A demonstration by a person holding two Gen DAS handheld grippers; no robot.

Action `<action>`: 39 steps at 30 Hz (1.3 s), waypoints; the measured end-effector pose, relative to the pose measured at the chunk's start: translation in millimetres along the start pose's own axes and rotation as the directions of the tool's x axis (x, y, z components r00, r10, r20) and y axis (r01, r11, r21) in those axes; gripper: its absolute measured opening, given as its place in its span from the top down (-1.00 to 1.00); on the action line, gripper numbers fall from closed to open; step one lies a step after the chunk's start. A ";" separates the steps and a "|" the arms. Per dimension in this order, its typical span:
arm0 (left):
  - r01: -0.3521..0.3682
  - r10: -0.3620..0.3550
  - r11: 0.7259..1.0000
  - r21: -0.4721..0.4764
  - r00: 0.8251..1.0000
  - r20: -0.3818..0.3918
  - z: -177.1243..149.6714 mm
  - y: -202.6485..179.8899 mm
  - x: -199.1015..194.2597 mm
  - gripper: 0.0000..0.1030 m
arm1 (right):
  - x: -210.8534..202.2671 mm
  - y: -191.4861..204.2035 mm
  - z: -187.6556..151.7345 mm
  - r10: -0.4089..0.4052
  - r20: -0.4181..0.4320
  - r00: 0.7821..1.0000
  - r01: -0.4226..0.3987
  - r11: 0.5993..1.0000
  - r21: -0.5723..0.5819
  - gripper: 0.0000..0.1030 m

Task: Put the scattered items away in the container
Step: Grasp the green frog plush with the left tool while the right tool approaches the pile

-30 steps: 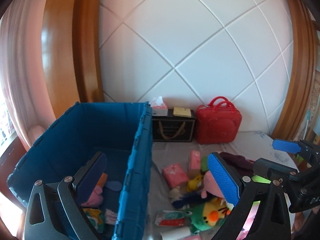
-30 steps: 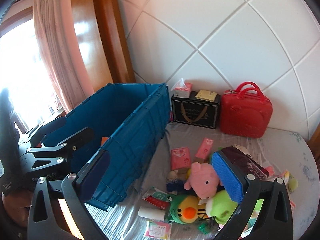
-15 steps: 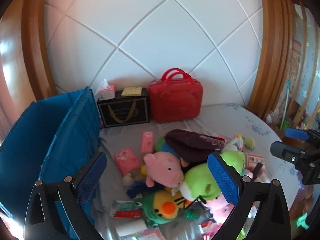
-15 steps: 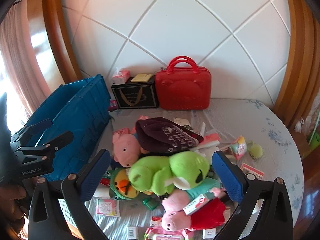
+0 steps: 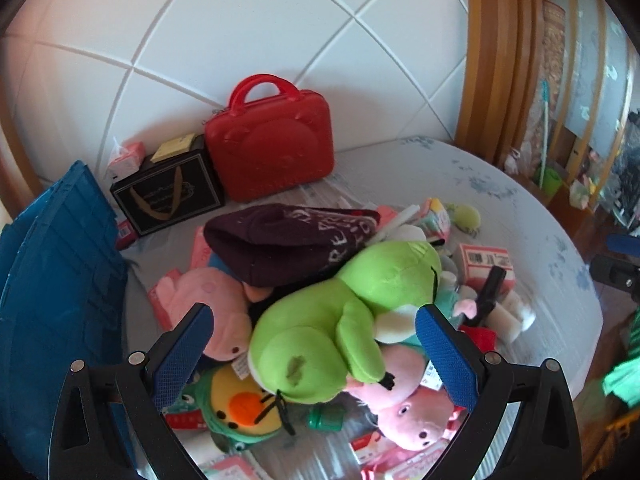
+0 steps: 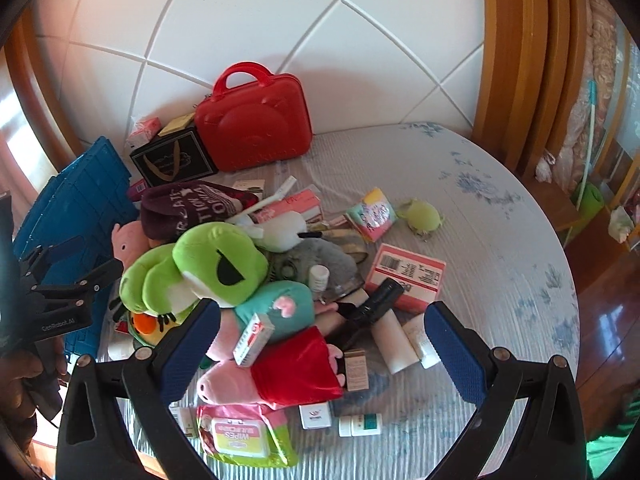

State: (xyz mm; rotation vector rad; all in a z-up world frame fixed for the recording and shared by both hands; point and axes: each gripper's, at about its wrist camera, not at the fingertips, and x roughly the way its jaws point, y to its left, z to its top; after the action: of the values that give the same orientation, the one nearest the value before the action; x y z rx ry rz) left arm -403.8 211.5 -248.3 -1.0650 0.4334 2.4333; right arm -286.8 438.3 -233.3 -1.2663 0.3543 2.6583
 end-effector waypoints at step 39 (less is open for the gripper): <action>-0.108 0.122 0.985 0.136 0.988 -0.099 -37.8 -17.7 89.8 -0.44 | 146.5 -117.6 -74.2 -0.063 -0.241 0.968 0.096 0.987 0.128 -1.00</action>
State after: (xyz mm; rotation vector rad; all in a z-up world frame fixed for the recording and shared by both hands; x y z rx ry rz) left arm -425.8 234.1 -342.2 -1.1462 0.6969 2.4161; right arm -292.9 537.6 -409.1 -1.5206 0.5014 2.3747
